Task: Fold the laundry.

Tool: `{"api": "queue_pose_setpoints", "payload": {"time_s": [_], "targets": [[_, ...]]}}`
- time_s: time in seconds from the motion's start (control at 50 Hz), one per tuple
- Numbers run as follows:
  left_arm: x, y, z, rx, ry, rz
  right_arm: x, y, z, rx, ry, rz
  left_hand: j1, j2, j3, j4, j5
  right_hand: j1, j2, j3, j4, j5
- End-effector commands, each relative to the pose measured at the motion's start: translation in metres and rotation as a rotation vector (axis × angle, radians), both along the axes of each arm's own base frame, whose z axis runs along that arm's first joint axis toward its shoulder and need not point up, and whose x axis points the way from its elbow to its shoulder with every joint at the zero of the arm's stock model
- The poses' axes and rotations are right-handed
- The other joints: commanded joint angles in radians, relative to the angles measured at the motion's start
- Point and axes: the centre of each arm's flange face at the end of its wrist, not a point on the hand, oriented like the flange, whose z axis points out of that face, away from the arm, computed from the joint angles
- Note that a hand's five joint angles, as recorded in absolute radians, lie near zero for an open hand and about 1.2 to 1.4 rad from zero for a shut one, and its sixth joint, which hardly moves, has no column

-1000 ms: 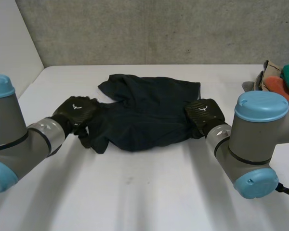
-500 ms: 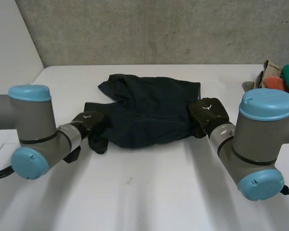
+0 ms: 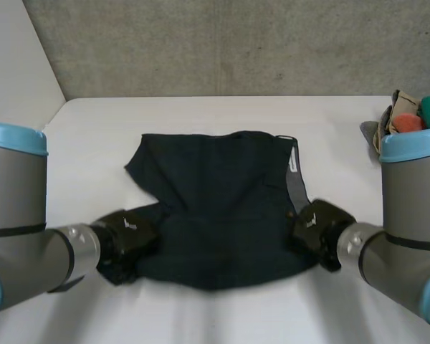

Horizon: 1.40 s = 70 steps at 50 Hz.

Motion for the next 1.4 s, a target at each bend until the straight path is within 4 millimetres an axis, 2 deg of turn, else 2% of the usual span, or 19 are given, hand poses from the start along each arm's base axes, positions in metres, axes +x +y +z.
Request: {"api": "queue_pose_setpoints", "payload": {"time_s": [0.02,0.1,0.2,0.22,0.28,0.3,0.38,0.6,0.72,0.8,0.84,0.96,1.04,1.08,1.24,1.34,1.4], "targets": [[0.001,0.001,0.002,-0.011,-0.018,-0.021,0.000,0.016,-0.001,0.038,-0.006,0.004,-0.513,-0.506,-0.507,-0.511,-0.514,0.281,0.211,0.205,0.196,0.201],[0.002,-0.021,0.015,-0.086,0.015,0.011,0.000,0.014,-0.003,0.023,-0.023,-0.013,-0.828,-0.821,-0.821,-0.826,-0.828,0.281,0.211,0.205,0.196,0.201],[0.001,-0.058,0.031,-0.233,0.088,0.036,0.002,0.006,-0.002,-0.013,-0.051,-0.028,-0.847,-0.840,-0.840,-0.845,-0.847,0.281,0.211,0.205,0.196,0.201],[0.000,-0.073,0.030,-0.270,0.111,0.041,0.003,0.003,-0.001,-0.030,-0.064,-0.032,-0.844,-0.837,-0.837,-0.842,-0.844,0.281,0.211,0.205,0.196,0.201],[-0.003,-0.093,0.025,-0.308,0.148,0.031,0.005,0.000,0.000,-0.050,-0.084,-0.038,-0.644,-0.637,-0.638,-0.642,-0.645,0.281,0.211,0.205,0.196,0.201],[-0.005,-0.105,0.021,-0.325,0.172,0.020,0.006,-0.002,0.000,-0.058,-0.093,-0.045,-0.562,-0.555,-0.556,-0.560,-0.563,0.281,0.211,0.205,0.196,0.201],[-0.013,-0.127,0.008,-0.326,0.220,0.000,0.007,-0.005,-0.001,-0.064,-0.106,-0.060,-0.315,-0.308,-0.309,-0.313,-0.316,0.281,0.211,0.205,0.196,0.201],[-0.028,-0.168,-0.031,-0.304,0.252,-0.036,0.008,-0.013,-0.010,-0.072,-0.108,-0.078,-0.309,-0.302,-0.302,-0.307,-0.309,0.281,0.211,0.205,0.196,0.201],[-0.033,-0.179,-0.047,-0.298,0.236,-0.038,0.008,-0.013,-0.011,-0.069,-0.104,-0.083,-0.323,-0.316,-0.317,-0.321,-0.324,0.281,0.211,0.205,0.196,0.201],[-0.037,-0.184,-0.051,-0.338,0.184,-0.038,0.008,-0.013,-0.011,-0.068,-0.109,-0.083,-0.285,-0.278,-0.279,-0.283,-0.286,0.281,0.211,0.205,0.196,0.201],[-0.038,-0.187,-0.053,-0.356,0.150,-0.027,0.008,-0.013,-0.010,-0.072,-0.113,-0.084,-0.134,-0.127,-0.127,-0.131,-0.134,0.281,0.211,0.205,0.196,0.201],[-0.042,-0.190,-0.056,-0.393,0.097,-0.021,0.009,-0.013,-0.009,-0.075,-0.122,-0.084,0.067,0.074,0.073,0.069,0.066,0.281,0.211,0.205,0.196,0.201],[-0.046,-0.192,-0.057,-0.411,0.077,-0.006,0.010,-0.013,-0.008,-0.074,-0.133,-0.088,0.374,0.382,0.381,0.377,0.374,0.281,0.211,0.205,0.196,0.201],[-0.045,-0.192,-0.055,-0.415,0.067,0.005,0.010,-0.013,-0.008,-0.072,-0.135,-0.090,0.375,0.382,0.381,0.377,0.374,0.281,0.211,0.205,0.196,0.201],[-0.023,-0.186,-0.032,-0.425,-0.036,0.153,0.011,-0.011,-0.008,-0.071,-0.134,-0.085,0.375,0.382,0.381,0.377,0.374,0.281,0.211,0.205,0.196,0.201],[-0.006,-0.168,-0.020,-0.391,-0.149,0.246,0.013,-0.007,-0.008,-0.070,-0.132,-0.076,0.375,0.382,0.381,0.377,0.374,0.281,0.211,0.205,0.196,0.201],[-0.004,-0.161,-0.021,-0.372,-0.195,0.255,0.014,-0.006,-0.008,-0.069,-0.132,-0.069,0.375,0.382,0.381,0.377,0.374,0.281,0.211,0.205,0.196,0.201]]}}
